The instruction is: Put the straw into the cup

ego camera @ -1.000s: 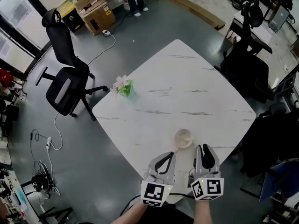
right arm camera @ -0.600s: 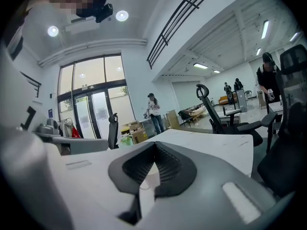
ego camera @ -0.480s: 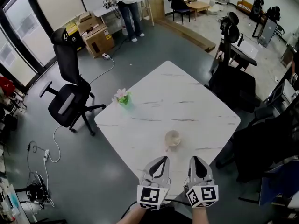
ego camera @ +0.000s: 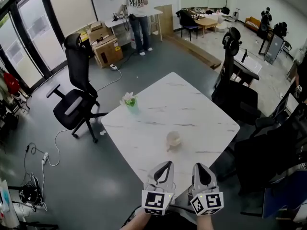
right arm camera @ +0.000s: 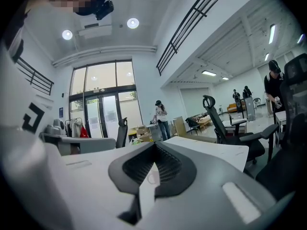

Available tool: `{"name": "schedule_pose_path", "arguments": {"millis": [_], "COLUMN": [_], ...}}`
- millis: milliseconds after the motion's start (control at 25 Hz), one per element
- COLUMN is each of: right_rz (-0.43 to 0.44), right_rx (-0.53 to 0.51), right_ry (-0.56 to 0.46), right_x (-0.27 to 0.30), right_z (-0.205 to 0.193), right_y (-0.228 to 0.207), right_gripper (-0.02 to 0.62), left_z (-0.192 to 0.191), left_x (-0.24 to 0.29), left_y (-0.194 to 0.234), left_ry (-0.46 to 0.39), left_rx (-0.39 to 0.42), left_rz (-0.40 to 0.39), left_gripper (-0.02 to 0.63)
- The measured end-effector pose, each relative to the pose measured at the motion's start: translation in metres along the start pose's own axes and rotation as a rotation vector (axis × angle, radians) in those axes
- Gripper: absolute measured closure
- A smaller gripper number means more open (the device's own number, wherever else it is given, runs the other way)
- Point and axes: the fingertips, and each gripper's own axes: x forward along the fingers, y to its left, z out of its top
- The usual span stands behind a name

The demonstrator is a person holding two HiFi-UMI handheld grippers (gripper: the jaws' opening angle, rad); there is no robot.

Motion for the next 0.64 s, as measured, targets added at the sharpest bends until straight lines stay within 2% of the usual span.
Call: {"name": "schedule_pose_path", "arguments": {"millis": [320, 640], "right_rz": [0.039, 0.062], "right_rx": [-0.014, -0.015], "right_ry": [-0.052, -0.068], "right_x": [-0.008, -0.005], "right_z": [0.022, 0.025], "right_y": [0.005, 0.006], "right_gripper": [0.603, 0.603], "left_z": [0.021, 0.025], "left_x": [-0.011, -0.011], "left_y": [-0.014, -0.014], "left_ry": [-0.042, -0.055], "left_rx": [0.022, 0.038], "left_rz": [0.008, 0.020], "left_gripper": [0.604, 0.604]}}
